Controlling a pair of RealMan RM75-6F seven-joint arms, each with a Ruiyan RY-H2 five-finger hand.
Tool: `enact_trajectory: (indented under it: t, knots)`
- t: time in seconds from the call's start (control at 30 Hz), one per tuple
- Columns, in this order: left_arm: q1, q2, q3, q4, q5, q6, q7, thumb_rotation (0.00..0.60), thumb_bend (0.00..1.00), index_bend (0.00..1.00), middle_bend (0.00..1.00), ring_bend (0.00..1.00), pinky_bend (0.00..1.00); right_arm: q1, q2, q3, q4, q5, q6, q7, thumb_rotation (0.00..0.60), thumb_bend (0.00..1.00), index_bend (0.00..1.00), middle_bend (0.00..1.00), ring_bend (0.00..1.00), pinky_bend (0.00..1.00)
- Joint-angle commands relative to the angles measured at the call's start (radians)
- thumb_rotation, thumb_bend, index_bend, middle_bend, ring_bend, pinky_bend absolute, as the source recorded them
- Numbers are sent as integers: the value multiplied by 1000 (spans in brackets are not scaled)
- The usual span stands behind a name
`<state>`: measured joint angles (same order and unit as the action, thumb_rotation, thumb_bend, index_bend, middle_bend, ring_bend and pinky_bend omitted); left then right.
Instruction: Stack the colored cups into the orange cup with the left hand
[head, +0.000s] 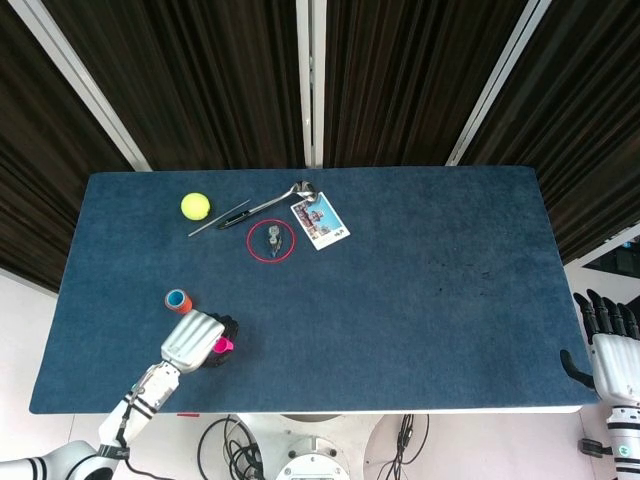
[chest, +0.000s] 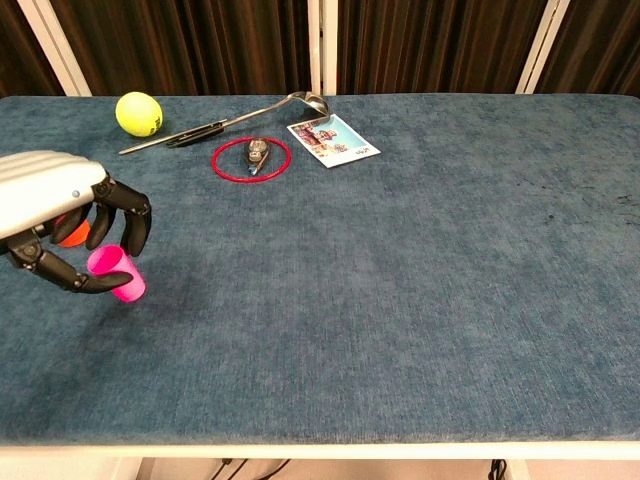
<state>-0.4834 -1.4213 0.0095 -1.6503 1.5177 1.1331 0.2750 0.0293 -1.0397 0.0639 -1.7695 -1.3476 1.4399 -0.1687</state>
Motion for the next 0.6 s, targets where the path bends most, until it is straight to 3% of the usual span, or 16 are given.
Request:
enact_trajectory:
  t: [0.03, 0.37, 0.6]
  knots:
    - [3, 49, -30, -42, -23, 21, 1, 600, 290, 546, 547, 594, 723, -2, 3, 0, -3, -5, 5, 1, 600, 292, 0, 0, 0, 0]
    - [-23, 193, -154, -75, -195, -7, -54, 600, 300, 541, 540, 593, 716, -6, 14, -2, -17, -10, 13, -7, 600, 292, 0, 0, 0, 0]
    - [-52, 185, -168, 17, -295, -102, -111, 600, 301, 541, 539, 593, 716, -6, 21, -4, -33, -20, 16, -9, 600, 292, 0, 0, 0, 0]
